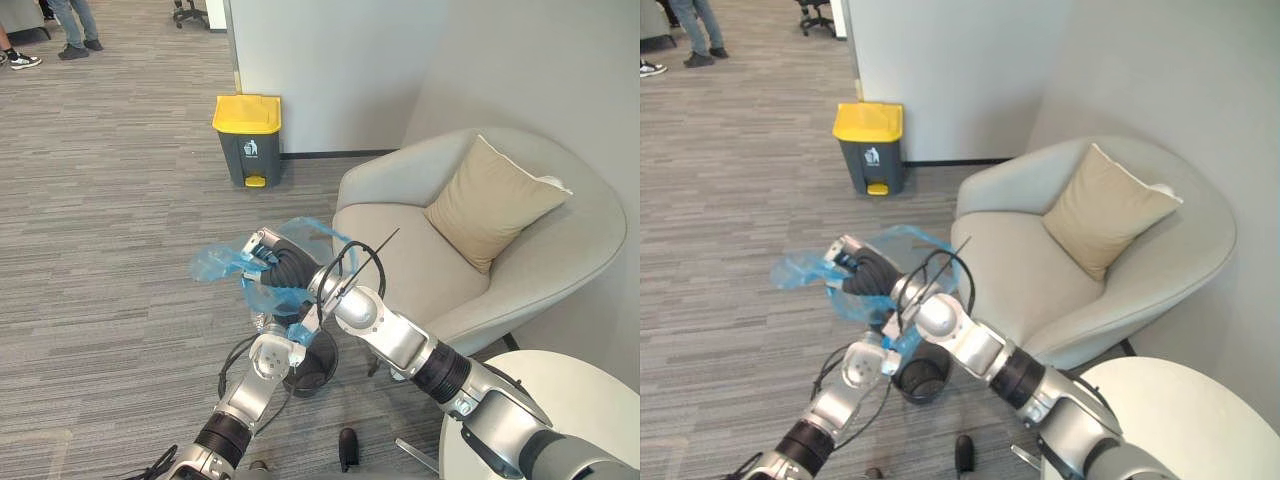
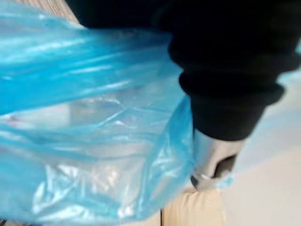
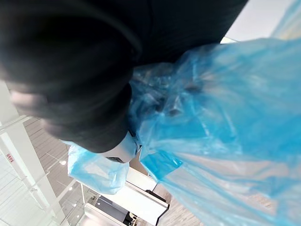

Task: Gather rubbish on tea table into small bin, then transfer packed bag to large trash can.

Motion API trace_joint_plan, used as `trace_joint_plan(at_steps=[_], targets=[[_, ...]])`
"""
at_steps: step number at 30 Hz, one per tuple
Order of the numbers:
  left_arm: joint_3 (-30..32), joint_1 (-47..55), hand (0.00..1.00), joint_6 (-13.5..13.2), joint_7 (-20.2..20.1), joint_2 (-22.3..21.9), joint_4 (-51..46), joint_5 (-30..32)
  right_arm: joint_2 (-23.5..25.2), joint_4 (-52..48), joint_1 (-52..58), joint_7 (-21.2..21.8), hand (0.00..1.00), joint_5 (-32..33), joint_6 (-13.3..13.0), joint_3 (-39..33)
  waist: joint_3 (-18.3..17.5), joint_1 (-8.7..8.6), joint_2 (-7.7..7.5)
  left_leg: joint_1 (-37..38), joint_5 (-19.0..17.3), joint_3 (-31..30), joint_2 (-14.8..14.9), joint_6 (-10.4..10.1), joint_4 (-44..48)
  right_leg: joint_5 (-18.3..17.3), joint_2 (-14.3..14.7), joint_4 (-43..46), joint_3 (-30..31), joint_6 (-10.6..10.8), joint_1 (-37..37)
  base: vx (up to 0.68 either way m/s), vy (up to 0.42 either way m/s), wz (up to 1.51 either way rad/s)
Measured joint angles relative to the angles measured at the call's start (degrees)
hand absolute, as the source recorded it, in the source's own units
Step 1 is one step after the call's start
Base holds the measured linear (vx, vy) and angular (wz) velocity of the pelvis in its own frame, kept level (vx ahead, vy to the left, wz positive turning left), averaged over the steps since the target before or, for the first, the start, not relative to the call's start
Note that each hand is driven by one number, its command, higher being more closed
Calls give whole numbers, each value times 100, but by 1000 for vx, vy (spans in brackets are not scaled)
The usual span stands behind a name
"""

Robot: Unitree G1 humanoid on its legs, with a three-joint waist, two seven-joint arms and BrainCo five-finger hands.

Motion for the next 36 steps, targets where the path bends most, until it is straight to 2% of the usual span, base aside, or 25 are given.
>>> trace_joint_plan(at_steps=[3,17,18,24,25,29,36], targets=[[-1,-126,100,26,73,-6,100,-56,41,0,0,50,100,160,1,65,-8,-13,-5,27,-40,40,3,7,34,-15,-1,0,44,14,21,-17,14,-8],[276,-277,100,25,220,-110,129,-673,185,11,303,116,100,110,-15,67,-9,-92,-5,38,-129,91,-1,30,81,-32,-4,0,82,13,27,-5,2,-1],[280,-277,100,25,222,-109,125,-675,184,14,348,113,100,56,-17,67,-9,-91,-5,39,-131,91,-2,32,81,-32,-4,0,82,13,29,0,0,0],[493,-164,100,25,241,-112,-506,-795,72,305,649,25,100,-1184,-32,-65,1,-94,10,104,-152,93,-8,48,80,-38,-10,0,83,18,97,0,0,0],[504,-79,100,21,277,-111,-687,-856,9,304,771,-24,0,-1366,-34,-219,-1,-94,19,135,-165,89,-7,42,82,-51,-10,0,80,23,132,0,0,0],[530,169,100,12,318,-119,-1103,-1022,-288,206,1013,-190,0,-1886,-41,-716,1,-88,23,131,-168,80,-27,40,83,-87,-35,-1,77,40,131,-32,5,1],[898,547,100,6,286,-289,-1598,-1245,-442,-530,1445,-488,0,-2121,-61,-1678,-3,-88,99,139,-180,92,-35,59,78,-102,-29,1,64,49,128,0,0,0]])
